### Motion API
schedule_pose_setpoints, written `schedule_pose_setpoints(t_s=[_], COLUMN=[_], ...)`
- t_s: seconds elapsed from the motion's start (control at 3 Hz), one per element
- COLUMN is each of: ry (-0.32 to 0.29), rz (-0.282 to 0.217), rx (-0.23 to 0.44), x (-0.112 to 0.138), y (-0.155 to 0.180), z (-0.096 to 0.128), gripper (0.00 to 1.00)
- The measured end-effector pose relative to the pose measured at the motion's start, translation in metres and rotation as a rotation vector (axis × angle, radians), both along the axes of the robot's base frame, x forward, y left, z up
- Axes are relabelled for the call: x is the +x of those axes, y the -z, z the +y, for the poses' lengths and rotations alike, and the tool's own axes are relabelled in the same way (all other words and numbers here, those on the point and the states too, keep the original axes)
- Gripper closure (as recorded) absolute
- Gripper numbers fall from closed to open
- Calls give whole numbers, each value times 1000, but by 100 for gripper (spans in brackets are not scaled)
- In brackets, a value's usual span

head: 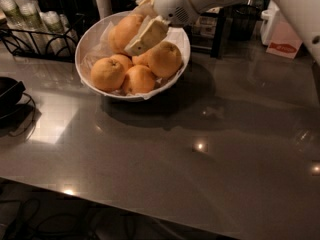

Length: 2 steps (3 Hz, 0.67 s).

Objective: Pick orange from white bowl

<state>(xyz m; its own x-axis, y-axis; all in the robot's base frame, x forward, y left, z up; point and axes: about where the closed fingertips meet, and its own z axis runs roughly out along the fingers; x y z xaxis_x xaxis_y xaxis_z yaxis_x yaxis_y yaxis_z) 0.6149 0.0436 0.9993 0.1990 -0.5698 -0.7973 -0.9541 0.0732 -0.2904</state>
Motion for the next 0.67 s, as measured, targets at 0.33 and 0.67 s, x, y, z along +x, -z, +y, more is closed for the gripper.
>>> schedule_pose_setpoints(t_s=[0.33,0.67], ry=[39,43], rz=[-59,-59], rx=[58,59], x=[-10,-10], y=[-28,-28], z=[-24,-27], gripper=[100,100])
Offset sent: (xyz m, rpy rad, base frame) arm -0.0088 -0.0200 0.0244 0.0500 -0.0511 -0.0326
